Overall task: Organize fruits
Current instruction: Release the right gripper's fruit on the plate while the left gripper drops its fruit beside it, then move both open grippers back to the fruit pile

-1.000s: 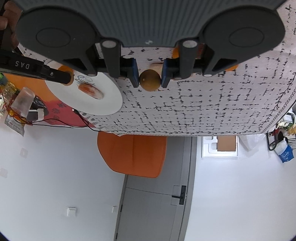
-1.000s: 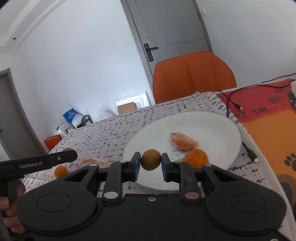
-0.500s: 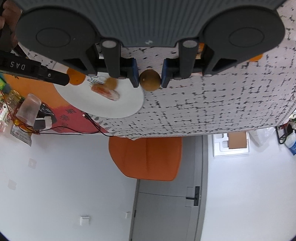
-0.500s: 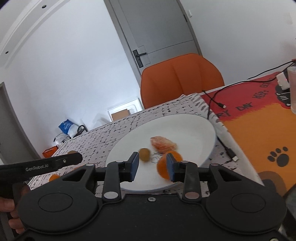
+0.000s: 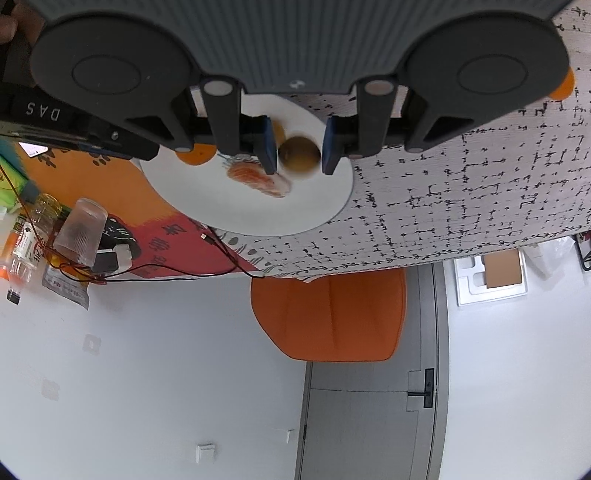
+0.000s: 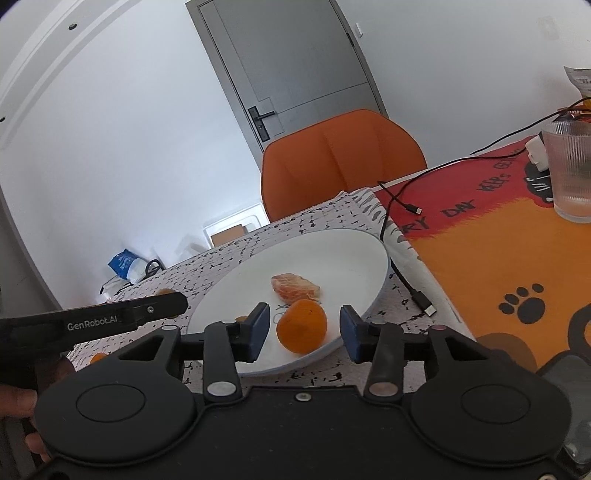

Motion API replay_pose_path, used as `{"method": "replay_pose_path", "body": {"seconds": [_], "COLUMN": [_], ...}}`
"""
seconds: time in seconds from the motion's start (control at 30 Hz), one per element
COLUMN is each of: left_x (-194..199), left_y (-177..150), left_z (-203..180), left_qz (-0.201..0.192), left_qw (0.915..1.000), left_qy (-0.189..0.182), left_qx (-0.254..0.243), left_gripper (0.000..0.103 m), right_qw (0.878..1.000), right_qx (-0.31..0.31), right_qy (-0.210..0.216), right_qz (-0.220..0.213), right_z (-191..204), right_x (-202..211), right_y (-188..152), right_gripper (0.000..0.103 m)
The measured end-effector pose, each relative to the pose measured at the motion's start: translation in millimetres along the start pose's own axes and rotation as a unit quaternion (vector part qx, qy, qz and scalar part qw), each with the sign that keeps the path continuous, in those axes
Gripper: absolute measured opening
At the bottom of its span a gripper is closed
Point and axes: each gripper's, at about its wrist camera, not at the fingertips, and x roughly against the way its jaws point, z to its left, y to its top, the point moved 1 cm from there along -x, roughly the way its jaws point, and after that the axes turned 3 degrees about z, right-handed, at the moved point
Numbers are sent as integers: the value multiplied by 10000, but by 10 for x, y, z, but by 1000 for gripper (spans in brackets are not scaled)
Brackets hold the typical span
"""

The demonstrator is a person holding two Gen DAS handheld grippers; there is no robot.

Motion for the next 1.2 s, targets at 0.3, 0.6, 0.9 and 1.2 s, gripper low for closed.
{"method": "replay_pose_path", "body": {"seconds": [0.3, 0.6, 0.9, 1.2], "left_x": [101, 314, 545, 660], "left_y": [-7, -56, -163, -324], "left_z": [106, 448, 752, 959], "left_qz": [-51, -138, -257, -185], "left_qw": [9997, 9973, 9922, 9880], "left_qy": [253, 622, 1037, 1301], "left_qx": [16, 358, 637, 816], "left_gripper": [39, 62, 82, 91], "right_qw": [10000, 9998, 9990, 9982], "right_qx": [8, 180, 396, 589], "right_qy": [31, 109, 195, 62], "right_qz": [35, 54, 96, -28], "right_z": [24, 211, 459, 663], "right_x": [-18, -35, -86, -79], "right_y": [-13, -20, -32, -54], "right_gripper": [47, 53, 70, 103]}}
